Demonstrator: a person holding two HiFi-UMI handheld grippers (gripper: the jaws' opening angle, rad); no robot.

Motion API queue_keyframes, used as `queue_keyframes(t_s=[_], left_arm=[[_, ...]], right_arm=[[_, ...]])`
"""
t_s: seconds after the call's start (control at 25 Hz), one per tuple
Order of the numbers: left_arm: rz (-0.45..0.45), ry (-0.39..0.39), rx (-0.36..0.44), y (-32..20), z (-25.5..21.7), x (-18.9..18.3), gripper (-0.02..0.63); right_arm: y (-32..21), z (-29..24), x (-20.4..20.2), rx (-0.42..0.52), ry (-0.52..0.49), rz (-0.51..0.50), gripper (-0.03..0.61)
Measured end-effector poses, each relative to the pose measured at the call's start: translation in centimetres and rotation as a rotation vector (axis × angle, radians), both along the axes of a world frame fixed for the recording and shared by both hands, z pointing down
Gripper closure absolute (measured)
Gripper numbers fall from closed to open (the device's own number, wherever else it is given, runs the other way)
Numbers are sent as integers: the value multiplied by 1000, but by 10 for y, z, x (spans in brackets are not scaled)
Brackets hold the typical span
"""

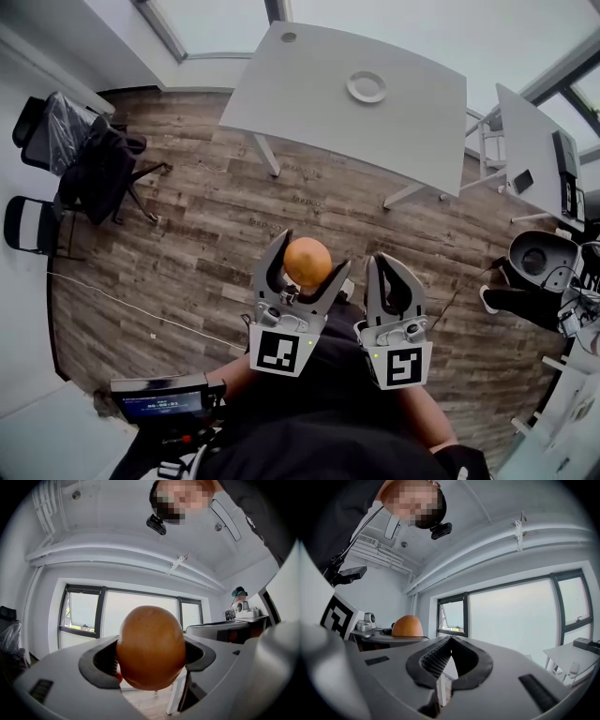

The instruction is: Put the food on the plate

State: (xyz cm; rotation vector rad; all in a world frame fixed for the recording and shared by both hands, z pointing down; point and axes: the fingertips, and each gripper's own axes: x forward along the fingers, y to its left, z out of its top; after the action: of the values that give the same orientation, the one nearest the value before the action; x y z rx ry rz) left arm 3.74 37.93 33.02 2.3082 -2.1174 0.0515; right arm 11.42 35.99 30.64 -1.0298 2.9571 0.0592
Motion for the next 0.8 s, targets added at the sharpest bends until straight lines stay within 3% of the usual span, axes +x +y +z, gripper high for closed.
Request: queue_keyframes(t_s=[0.32, 0.8], left_arm=[[-17, 46, 10, -17, 0, 16, 242], [-14, 6, 57, -27, -13, 27, 242]], right_arm=[[-19, 6, 31, -52, -71, 7, 572], [-24, -2, 30, 13, 6, 3, 572]])
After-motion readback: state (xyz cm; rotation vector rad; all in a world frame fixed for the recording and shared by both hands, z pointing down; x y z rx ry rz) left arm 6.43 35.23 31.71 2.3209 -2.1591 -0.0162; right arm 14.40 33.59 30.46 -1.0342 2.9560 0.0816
